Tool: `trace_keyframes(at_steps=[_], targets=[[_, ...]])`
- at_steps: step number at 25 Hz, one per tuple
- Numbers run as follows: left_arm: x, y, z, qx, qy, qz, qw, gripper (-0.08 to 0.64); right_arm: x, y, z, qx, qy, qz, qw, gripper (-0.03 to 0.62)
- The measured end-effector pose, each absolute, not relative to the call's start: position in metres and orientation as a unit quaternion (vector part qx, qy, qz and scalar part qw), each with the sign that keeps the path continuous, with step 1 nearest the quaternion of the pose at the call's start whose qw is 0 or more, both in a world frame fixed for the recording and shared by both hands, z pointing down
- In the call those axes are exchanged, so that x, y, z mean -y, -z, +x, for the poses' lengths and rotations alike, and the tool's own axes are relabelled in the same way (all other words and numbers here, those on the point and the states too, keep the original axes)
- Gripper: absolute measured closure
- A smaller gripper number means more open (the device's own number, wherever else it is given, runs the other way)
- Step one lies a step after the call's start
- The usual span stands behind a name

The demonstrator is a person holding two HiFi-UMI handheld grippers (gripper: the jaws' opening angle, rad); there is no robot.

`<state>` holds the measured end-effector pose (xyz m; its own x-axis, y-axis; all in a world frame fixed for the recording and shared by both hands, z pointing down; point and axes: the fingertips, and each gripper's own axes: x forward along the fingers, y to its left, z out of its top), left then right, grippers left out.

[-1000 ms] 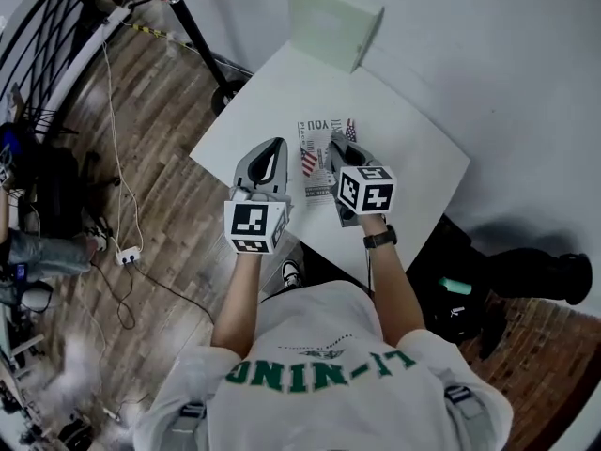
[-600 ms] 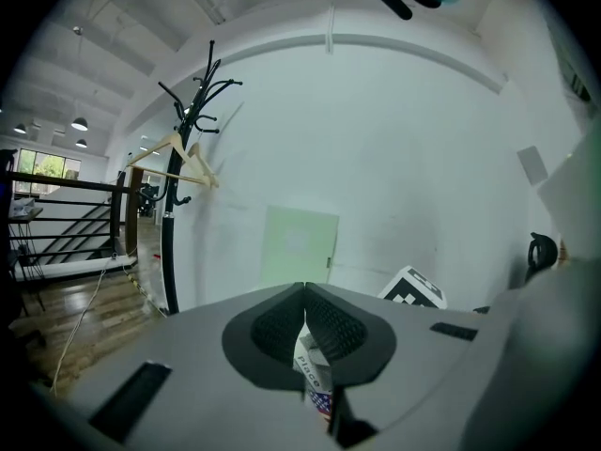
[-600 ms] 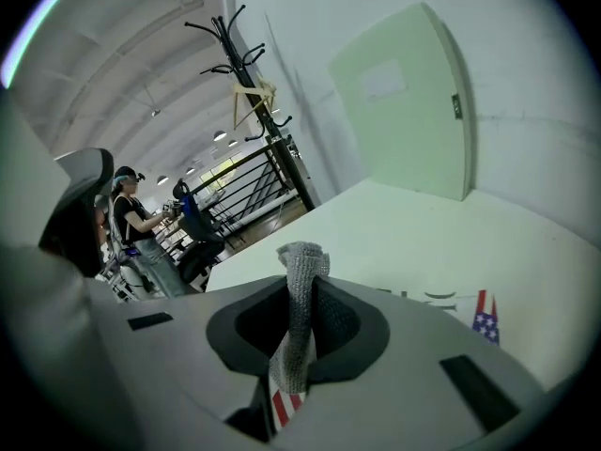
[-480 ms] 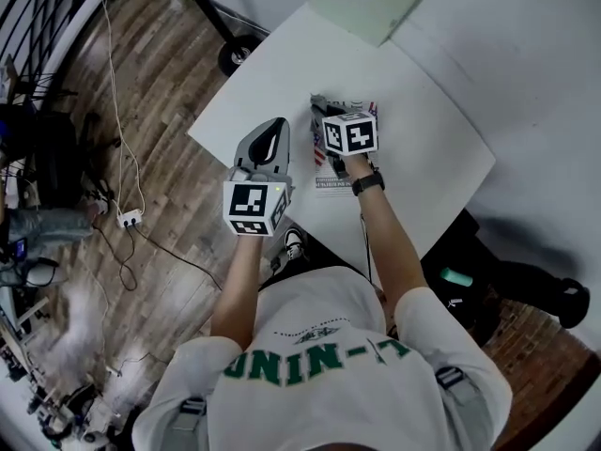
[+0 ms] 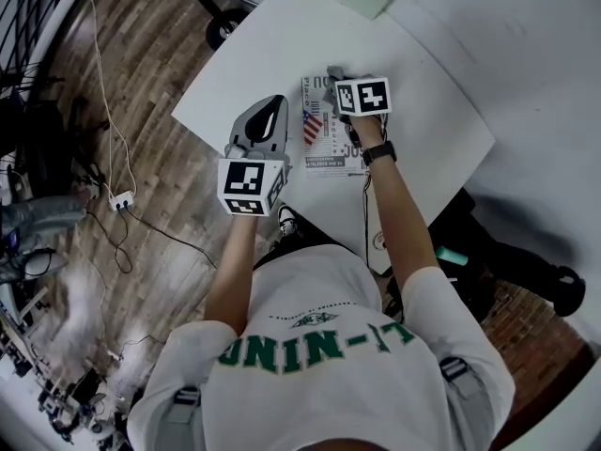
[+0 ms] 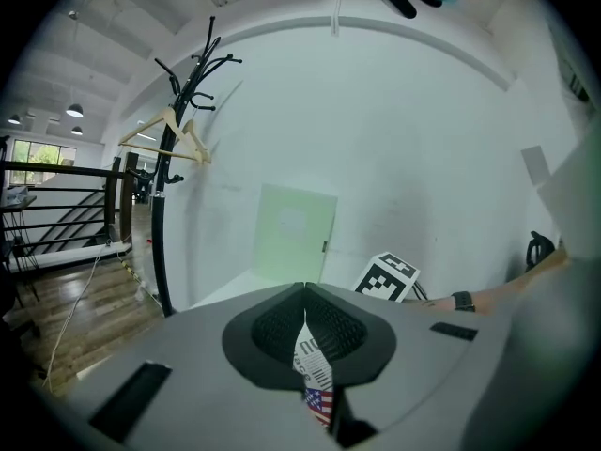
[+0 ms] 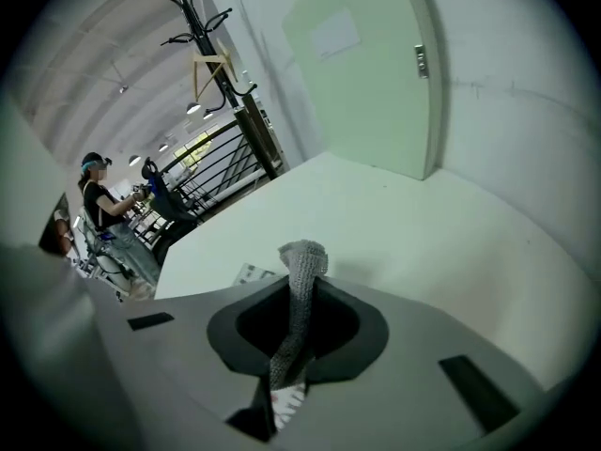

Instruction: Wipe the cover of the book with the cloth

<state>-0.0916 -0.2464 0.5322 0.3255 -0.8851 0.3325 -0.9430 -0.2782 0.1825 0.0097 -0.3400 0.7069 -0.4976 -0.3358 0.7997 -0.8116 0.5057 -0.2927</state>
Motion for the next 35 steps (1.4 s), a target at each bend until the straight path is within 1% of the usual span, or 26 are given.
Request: trace_keyframes(at_steps=[5, 10, 12, 14, 16, 18, 21, 23, 25, 29, 35], targets=[[0.248, -0.533, -0.075, 0.560, -0.079, 0.806, 0.178, 0.545, 0.353, -0.704, 0.086, 0.758, -0.345, 0.423, 0.357, 0.551], [0.244, -0.532, -0.068, 0.555, -0.077, 0.809, 0.179, 0.545, 0.354, -0.707, 0.104, 0.757, -0.385, 0.425, 0.312, 0.552], [0.243, -0.529, -0.071, 0.557, -0.077, 0.808, 0.177, 0.545, 0.354, -0.707, 0.102, 0.750, -0.391, 0.430, 0.316, 0.552], [0.239, -0.527, -0.077, 0.561, -0.078, 0.805, 0.176, 0.545, 0.349, -0.702, 0.083, 0.750, -0.407, 0.419, 0.310, 0.552], [0.235, -0.525, -0.084, 0.567, -0.081, 0.801, 0.173, 0.545, 0.337, -0.692, 0.044, 0.768, -0.427, 0.379, 0.290, 0.552], [0.231, -0.522, -0.093, 0.575, -0.084, 0.796, 0.170, 0.545, 0.319, -0.685, -0.001, 0.789, -0.434, 0.330, 0.285, 0.552], [0.224, -0.520, -0.104, 0.586, -0.088, 0.787, 0.169, 0.545, 0.295, -0.688, -0.048, 0.807, -0.421, 0.275, 0.311, 0.552], [0.220, -0.520, -0.109, 0.592, -0.090, 0.783, 0.168, 0.545, 0.286, -0.697, -0.060, 0.807, -0.409, 0.265, 0.334, 0.552], [0.215, -0.519, -0.112, 0.594, -0.092, 0.781, 0.169, 0.545, 0.283, -0.706, -0.062, 0.801, -0.405, 0.268, 0.349, 0.552], [0.212, -0.523, -0.111, 0.592, -0.097, 0.782, 0.170, 0.545, 0.284, -0.713, -0.048, 0.794, -0.413, 0.283, 0.346, 0.552], [0.220, -0.523, -0.086, 0.569, -0.085, 0.799, 0.174, 0.545, 0.302, -0.711, 0.029, 0.764, -0.422, 0.353, 0.338, 0.554]])
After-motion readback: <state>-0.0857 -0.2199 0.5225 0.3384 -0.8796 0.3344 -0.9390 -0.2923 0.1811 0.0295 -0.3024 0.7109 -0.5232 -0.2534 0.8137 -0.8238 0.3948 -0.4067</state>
